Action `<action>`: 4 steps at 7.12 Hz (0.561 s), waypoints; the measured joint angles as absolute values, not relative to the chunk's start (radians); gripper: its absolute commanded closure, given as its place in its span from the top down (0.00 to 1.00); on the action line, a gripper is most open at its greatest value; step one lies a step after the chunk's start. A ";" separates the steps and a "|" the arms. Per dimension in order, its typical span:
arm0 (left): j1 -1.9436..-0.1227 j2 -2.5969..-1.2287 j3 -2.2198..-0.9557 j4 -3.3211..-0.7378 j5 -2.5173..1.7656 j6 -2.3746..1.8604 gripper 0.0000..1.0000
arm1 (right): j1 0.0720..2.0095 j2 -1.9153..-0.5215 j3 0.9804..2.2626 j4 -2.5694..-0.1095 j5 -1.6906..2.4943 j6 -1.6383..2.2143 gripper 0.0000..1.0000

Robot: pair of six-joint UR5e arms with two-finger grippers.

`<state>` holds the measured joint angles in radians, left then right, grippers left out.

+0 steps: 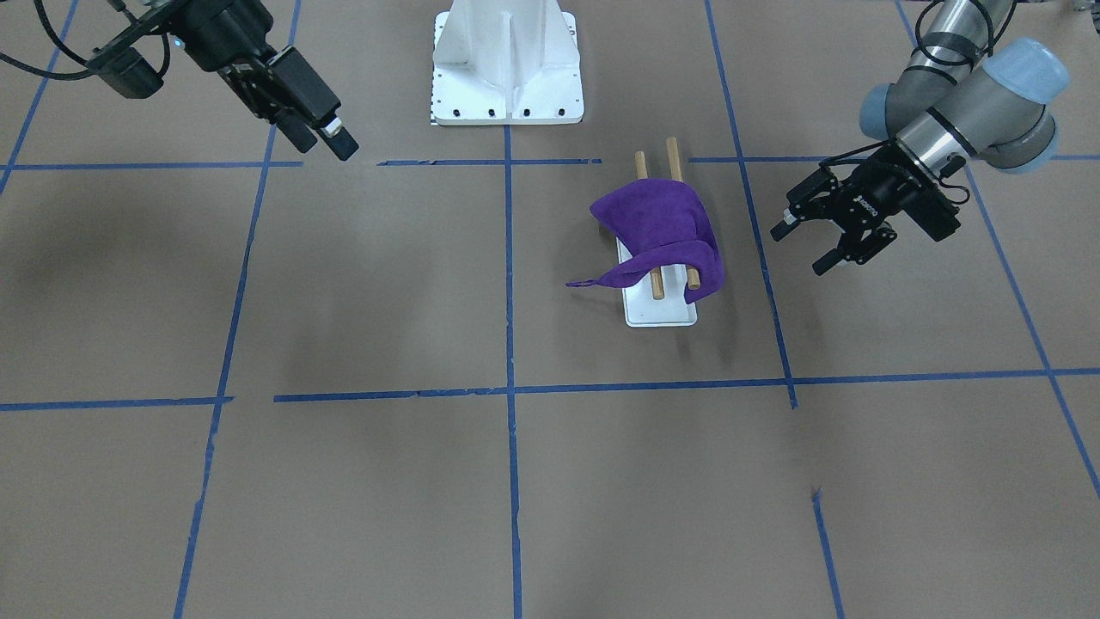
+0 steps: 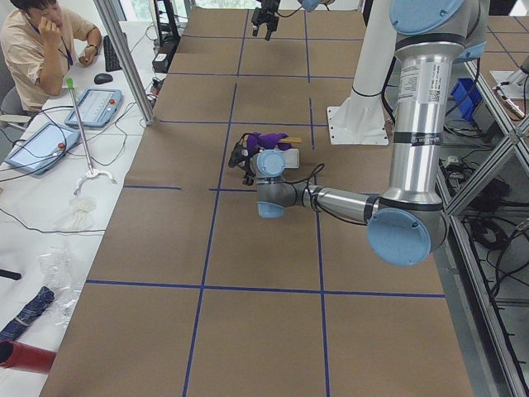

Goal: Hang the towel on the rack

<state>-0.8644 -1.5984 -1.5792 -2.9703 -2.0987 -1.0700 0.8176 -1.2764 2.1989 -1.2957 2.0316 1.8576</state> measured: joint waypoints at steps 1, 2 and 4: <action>-0.923 -1.594 -1.539 -2.950 -2.101 -0.936 1.00 | 0.863 -1.356 2.192 -1.298 2.068 1.686 1.00; -0.998 -1.593 -1.505 -2.895 -2.107 -0.787 1.00 | 0.934 -1.449 2.169 -1.301 2.129 1.455 1.00; -1.169 -1.598 -1.489 -2.672 -2.163 -0.482 1.00 | 1.157 -1.598 2.039 -1.305 2.298 0.909 1.00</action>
<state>-1.1692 -1.5979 -1.4885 -2.6720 -2.1634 -0.4817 1.1574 -1.5978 2.0388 -1.3055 2.2977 0.9094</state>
